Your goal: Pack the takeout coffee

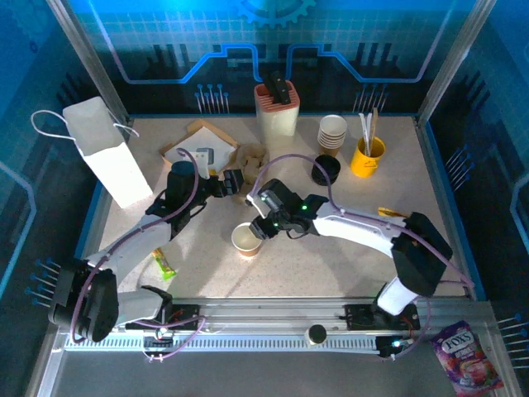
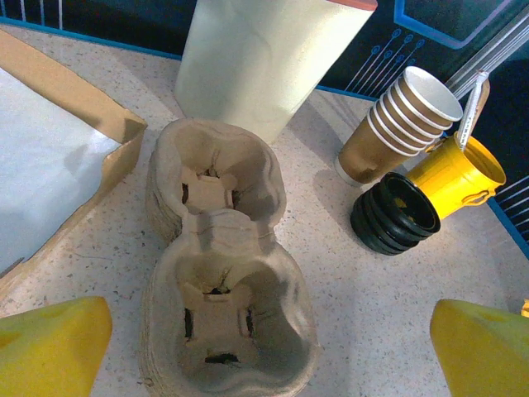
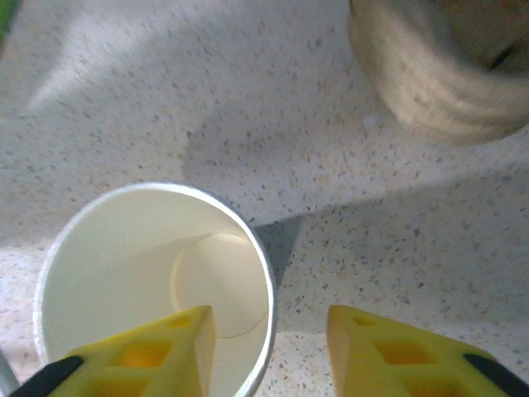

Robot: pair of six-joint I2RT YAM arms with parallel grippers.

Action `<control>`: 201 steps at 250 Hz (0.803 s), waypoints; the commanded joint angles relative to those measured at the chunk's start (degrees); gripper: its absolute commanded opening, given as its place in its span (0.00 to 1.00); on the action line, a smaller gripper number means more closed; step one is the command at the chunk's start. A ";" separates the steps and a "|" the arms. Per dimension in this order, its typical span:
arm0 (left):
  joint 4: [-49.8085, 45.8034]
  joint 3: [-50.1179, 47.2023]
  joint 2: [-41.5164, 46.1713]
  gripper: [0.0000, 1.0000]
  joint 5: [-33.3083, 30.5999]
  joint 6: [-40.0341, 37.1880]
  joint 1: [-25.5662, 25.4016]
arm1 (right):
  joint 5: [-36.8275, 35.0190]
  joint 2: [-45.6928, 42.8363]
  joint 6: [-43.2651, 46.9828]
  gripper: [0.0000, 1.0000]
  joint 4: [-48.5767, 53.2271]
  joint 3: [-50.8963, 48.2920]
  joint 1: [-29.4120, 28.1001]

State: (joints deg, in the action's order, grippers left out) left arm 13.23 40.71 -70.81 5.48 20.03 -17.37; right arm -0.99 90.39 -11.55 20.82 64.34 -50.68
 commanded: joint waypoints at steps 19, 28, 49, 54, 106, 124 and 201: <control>1.18 1.80 -0.29 1.00 3.78 0.00 -0.38 | -1.05 -8.09 1.88 0.52 2.91 4.61 9.34; 0.97 2.33 -0.62 1.00 4.02 -0.20 -0.94 | -1.52 -8.30 1.61 0.54 4.32 6.02 12.31; -0.42 4.45 -1.42 1.00 4.12 -1.36 -2.81 | -2.33 -7.98 0.29 0.57 5.88 9.38 20.09; -0.85 5.02 -1.74 1.00 4.18 -1.69 -3.28 | -2.67 -7.66 -0.24 0.58 6.05 10.20 21.93; -5.70 11.86 -5.73 1.00 6.34 -4.77 -6.85 | -0.73 1.51 -3.37 0.63 7.23 20.92 36.97; -8.78 14.99 -7.66 0.99 7.07 -6.50 -7.91 | -0.65 6.45 -3.89 0.63 9.22 26.16 39.78; -13.84 22.64 -12.94 0.99 6.52 -11.05 -10.89 | -8.70 24.22 -0.49 0.58 16.19 45.10 42.48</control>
State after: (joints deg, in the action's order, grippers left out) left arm 2.24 60.86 -82.70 10.92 11.73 -27.59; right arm -5.80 110.00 -13.74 31.77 102.74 -8.75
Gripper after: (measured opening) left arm 0.989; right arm 0.593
